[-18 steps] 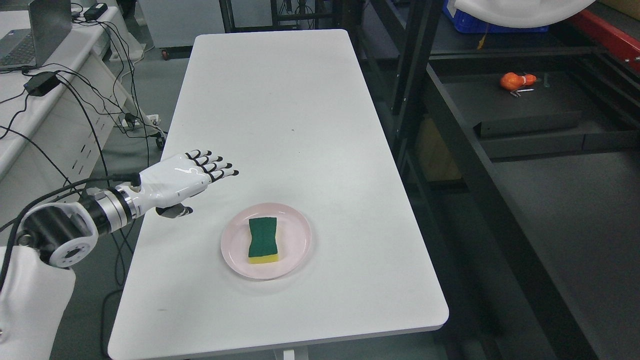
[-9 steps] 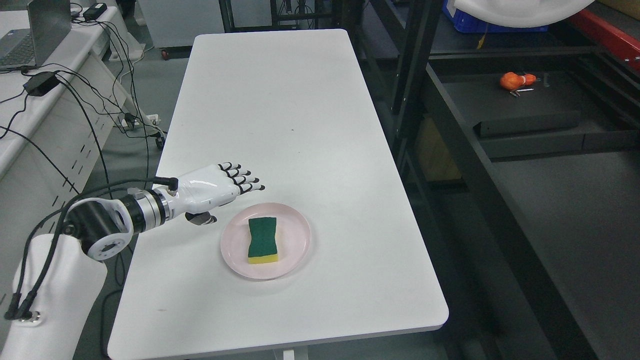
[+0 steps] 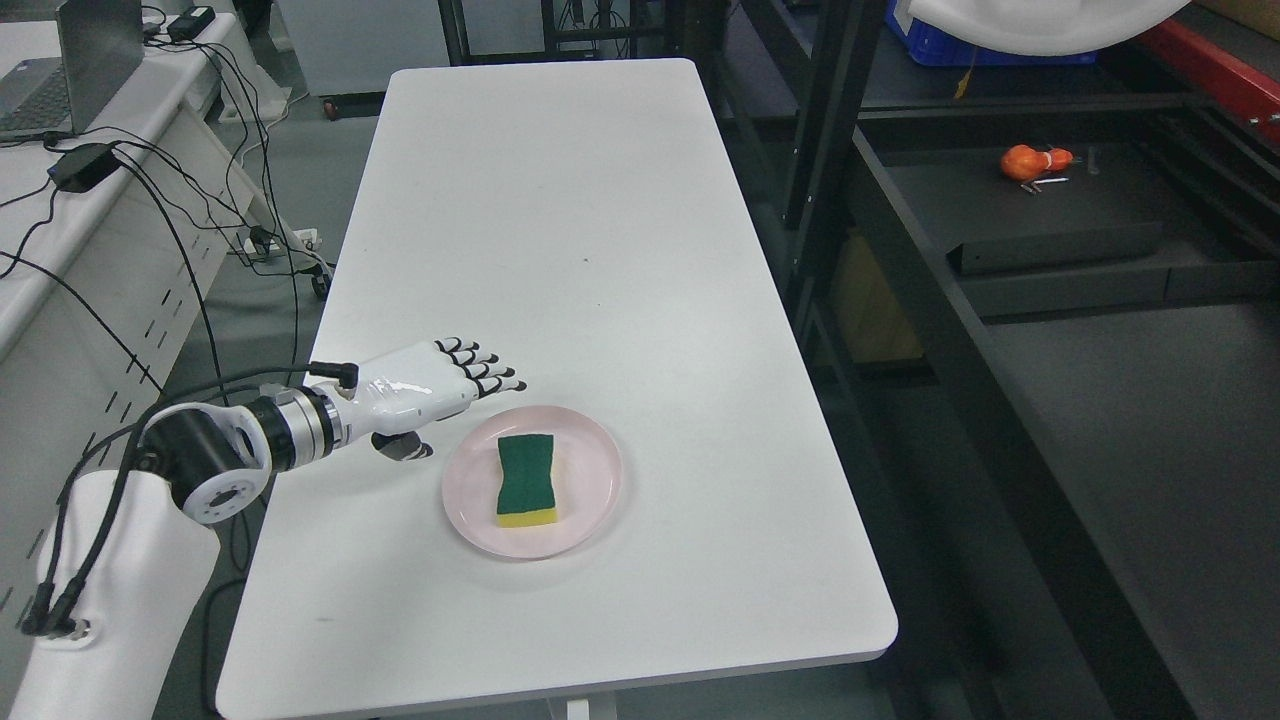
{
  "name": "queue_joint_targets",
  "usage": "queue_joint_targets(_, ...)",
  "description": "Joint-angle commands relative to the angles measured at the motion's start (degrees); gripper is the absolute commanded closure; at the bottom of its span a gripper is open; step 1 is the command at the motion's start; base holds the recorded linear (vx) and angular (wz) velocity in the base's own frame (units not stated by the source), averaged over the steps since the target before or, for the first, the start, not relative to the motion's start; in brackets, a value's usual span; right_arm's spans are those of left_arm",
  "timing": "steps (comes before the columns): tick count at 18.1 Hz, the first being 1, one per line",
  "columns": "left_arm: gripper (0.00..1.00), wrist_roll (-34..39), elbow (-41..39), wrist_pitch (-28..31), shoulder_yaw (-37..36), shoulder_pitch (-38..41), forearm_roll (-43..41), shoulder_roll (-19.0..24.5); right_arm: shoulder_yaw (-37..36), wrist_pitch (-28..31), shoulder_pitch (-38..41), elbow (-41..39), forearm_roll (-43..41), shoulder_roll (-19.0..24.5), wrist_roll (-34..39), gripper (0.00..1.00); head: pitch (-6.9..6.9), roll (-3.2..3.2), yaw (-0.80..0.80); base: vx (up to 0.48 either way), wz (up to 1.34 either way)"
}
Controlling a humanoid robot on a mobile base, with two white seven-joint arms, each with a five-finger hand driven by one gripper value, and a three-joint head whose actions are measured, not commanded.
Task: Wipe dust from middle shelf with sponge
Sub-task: 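Reach the open left hand over the green-yellow sponge on the pink plate, then lower the left hand and close its fingers around the sponge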
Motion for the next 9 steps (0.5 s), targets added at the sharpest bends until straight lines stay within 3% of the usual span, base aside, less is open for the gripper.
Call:
queue_joint_targets(1, 0.05, 0.1, 0.9, -0.9, -1.7, -0.8, 0.3, -3.6, 0.0, 4.1, 0.0, -1.0, 0.0, -1.0, 0.0, 0.00, 0.00, 0.00, 0.00, 0.000, 0.00)
queue_joint_targets(9, 0.05, 0.0, 0.5, -0.9, -8.9, -1.7, 0.3, -6.5, 0.0, 4.1, 0.0, -1.0, 0.0, -1.0, 0.0, 0.00, 0.00, 0.00, 0.00, -0.008, 0.00)
